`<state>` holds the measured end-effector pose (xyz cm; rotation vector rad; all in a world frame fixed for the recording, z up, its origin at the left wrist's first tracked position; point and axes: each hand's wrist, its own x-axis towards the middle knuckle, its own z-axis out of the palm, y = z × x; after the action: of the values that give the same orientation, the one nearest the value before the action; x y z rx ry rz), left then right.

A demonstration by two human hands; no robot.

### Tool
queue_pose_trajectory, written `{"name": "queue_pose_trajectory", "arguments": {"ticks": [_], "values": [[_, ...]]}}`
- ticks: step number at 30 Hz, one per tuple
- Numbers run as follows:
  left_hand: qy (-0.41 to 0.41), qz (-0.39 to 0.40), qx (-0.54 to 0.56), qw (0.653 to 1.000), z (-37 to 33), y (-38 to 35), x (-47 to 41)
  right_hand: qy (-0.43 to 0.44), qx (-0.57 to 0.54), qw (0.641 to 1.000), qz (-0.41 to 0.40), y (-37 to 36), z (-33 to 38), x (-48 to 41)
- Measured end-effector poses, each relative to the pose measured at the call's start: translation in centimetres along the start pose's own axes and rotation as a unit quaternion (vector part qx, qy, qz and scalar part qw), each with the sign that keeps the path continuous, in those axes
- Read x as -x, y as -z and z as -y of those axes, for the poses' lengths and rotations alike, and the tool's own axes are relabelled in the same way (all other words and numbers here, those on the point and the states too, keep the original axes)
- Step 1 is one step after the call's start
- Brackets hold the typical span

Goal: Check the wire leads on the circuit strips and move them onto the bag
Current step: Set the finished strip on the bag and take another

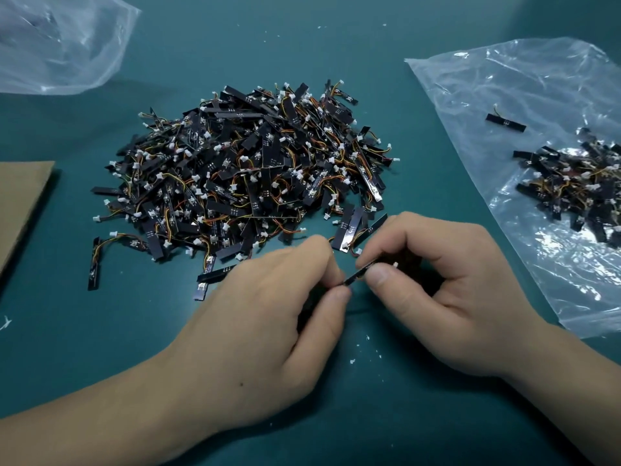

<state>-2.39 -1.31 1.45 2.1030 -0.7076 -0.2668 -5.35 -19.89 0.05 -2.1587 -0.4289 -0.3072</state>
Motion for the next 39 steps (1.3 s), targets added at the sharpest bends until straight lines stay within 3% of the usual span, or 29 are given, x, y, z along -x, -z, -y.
{"name": "queue_pose_trajectory", "arguments": {"ticks": [2, 5, 8, 12, 16, 39], "values": [[-0.047, -0.062, 0.002, 0.997, 1.9, -0.1, 1.0, -0.023, -0.005, 1.000, 0.004, -0.2, -0.1, 0.0], [-0.038, -0.083, 0.054, 0.994, 2.6, 0.4, 0.6, -0.057, -0.032, 0.998, -0.013, -0.3, -0.2, 0.0], [-0.092, -0.067, -0.021, 0.993, 2.0, 1.5, 0.2, -0.059, -0.015, 0.998, -0.006, -0.2, 0.0, -0.3], [-0.110, -0.063, -0.023, 0.992, 1.8, 1.9, 0.4, -0.039, -0.016, 0.999, 0.035, -0.1, 0.3, -0.5], [-0.114, -0.049, -0.029, 0.992, 1.8, 1.9, 0.4, -0.079, -0.079, 0.993, 0.034, 0.3, 0.3, -0.4], [-0.090, -0.021, 0.026, 0.995, 2.0, 2.0, 0.5, -0.052, -0.057, 0.996, 0.048, 0.2, 0.5, -0.4]]}}
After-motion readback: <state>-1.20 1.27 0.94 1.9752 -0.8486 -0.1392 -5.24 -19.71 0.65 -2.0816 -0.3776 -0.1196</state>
